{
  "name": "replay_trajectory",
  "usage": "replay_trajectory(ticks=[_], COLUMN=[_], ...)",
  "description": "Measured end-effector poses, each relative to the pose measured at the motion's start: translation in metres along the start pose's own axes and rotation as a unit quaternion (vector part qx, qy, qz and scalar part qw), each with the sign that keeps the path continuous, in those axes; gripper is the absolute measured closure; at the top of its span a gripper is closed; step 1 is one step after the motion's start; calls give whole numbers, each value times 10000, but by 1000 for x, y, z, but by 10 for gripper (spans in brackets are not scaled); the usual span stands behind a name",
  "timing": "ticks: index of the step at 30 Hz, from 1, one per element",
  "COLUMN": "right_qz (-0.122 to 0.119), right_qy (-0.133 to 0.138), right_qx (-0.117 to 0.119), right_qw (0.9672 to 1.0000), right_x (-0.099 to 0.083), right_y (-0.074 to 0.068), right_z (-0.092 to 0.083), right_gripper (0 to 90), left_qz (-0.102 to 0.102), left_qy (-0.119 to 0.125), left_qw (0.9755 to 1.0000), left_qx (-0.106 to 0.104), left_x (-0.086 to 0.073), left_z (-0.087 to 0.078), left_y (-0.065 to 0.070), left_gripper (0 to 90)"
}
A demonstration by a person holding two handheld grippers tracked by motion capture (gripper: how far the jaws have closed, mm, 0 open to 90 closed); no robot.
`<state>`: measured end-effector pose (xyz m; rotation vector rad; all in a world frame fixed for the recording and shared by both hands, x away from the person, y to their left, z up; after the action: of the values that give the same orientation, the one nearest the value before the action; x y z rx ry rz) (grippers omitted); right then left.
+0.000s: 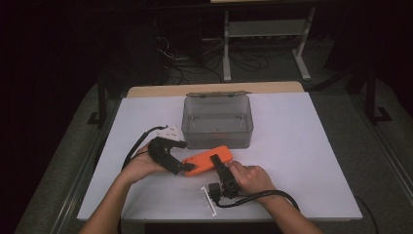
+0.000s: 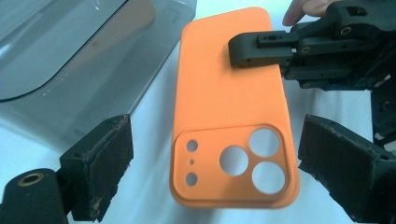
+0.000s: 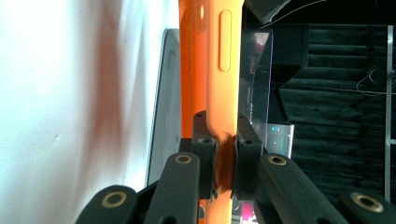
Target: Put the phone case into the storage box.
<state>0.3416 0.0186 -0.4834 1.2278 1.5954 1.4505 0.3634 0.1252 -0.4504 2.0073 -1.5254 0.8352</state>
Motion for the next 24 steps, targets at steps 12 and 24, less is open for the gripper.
replay_trajectory(ticks=[12, 24], right_qz=[-14, -24], right_qy=[-15, -17], right_qx=[14, 17], right_qw=[10000, 10000], right_x=[-1, -1], right_y=[0, 1], right_z=[0, 0], right_gripper=[809, 809], left_qz=[-251, -423], left_qy=[128, 254], left_qw=[9990, 9960], left_qx=[361, 741], left_x=[-19, -46], left_z=[-16, -21], left_y=[-6, -4], left_gripper=[36, 10])
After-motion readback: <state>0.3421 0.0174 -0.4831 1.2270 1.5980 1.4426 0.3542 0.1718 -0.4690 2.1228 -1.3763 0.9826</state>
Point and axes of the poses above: each handheld gripper's, and its own axes: z roughly forward along the jaws, x roughly out of its top, y roughly to its right, the point moved 10 cm from there along z, roughly forward along the jaws, and after that the axes turned 7 degrees about z, right-handed, at the moved point
